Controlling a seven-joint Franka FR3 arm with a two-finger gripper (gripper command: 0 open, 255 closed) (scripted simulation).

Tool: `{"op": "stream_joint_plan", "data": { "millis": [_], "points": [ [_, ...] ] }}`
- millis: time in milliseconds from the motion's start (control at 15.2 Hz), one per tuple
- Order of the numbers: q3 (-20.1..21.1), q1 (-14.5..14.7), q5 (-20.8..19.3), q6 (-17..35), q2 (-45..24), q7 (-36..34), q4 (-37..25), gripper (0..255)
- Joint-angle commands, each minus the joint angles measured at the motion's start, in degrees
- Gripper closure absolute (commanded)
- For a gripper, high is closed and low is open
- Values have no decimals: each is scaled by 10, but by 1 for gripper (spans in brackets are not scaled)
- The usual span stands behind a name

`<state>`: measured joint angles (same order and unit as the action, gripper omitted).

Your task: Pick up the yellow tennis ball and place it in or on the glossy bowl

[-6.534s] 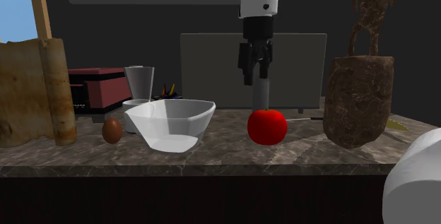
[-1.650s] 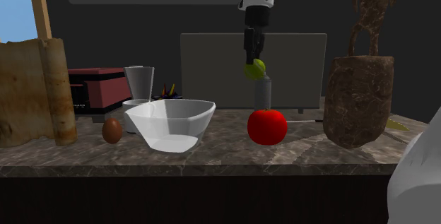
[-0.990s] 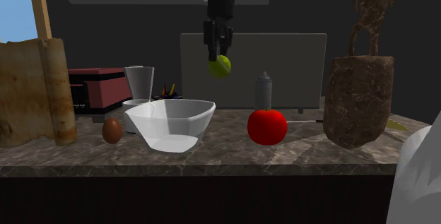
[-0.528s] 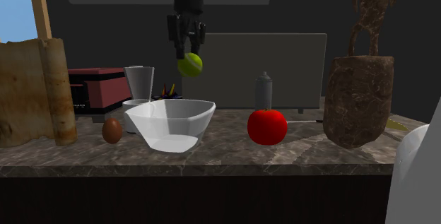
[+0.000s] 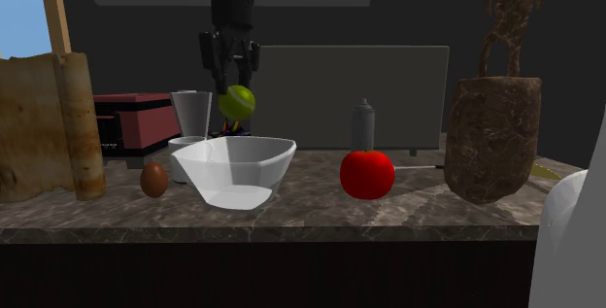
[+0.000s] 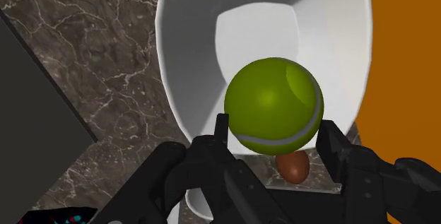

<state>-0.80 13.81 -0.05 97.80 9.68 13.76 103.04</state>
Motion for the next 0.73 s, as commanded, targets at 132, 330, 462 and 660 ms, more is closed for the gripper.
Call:
{"op": "stream_joint_plan", "data": {
  "millis": [132,330,462,660],
  "points": [
    [0,0,0,32,8,0,39,255],
    [0,0,0,55,10,0,65,255],
    [0,0,0,70,11,0,81,255],
    [0,0,0,93,11,0,104,255]
  ]
}}
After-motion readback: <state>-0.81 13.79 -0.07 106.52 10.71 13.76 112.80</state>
